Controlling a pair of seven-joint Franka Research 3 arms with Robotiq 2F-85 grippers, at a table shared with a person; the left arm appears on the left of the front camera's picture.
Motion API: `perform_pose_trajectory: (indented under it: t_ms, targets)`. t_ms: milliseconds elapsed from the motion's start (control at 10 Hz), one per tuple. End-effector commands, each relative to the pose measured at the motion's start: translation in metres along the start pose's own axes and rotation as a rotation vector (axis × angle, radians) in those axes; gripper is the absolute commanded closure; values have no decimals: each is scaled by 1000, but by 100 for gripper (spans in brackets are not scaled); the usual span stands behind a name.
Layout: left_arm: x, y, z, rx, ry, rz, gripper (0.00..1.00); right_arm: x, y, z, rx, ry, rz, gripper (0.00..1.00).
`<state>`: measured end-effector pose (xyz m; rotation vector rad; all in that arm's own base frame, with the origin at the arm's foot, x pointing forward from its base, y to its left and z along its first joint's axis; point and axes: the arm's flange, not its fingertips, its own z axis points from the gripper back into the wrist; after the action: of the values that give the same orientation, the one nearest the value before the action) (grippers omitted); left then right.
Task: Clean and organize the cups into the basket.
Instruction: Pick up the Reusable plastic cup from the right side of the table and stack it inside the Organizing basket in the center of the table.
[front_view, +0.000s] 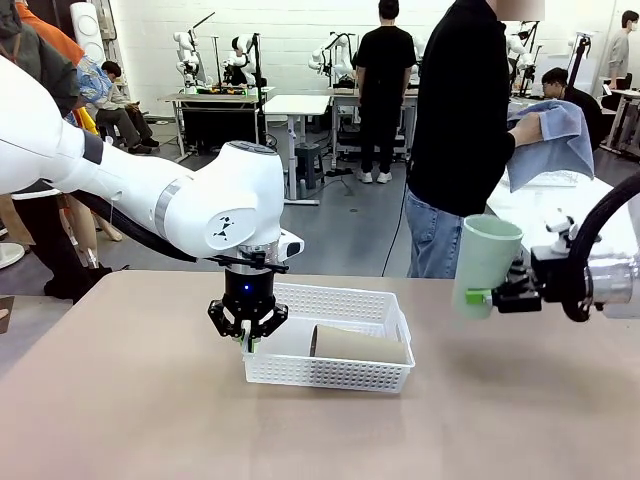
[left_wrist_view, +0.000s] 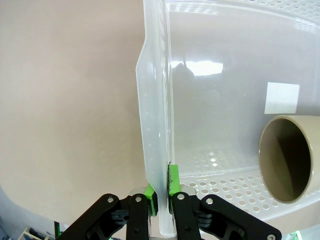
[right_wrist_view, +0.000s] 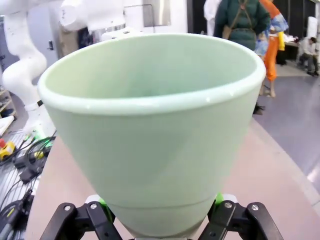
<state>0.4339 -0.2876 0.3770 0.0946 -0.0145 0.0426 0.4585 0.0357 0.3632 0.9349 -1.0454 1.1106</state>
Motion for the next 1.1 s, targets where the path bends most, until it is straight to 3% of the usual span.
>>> perform_pose_trajectory:
  t_ms: [0, 200, 300, 500, 600, 800, 1000]
  targets:
    - [0, 0, 2, -3, -3, 2, 100, 33, 24, -5, -84, 36, -42, 100]
    - [0, 0, 2, -3, -3, 2, 100, 44, 29, -1, -107, 56, -88, 100]
    - [0, 0, 2, -3, -3, 2, 100, 41, 20, 7, -64, 34, -7, 100]
    - [0, 0, 2, -3, -3, 2, 100, 41, 20, 7, -64, 34, -7, 100]
    - [0, 0, 2, -3, -3, 2, 100, 48, 24, 7, -81, 50, -27, 20]
    - [0, 0, 2, -3, -3, 2, 100, 78, 47, -39, -32, 228, 118, 20]
    - [0, 0, 2, -3, -3, 2, 100, 88, 38, -92, 1, 371, 105, 20]
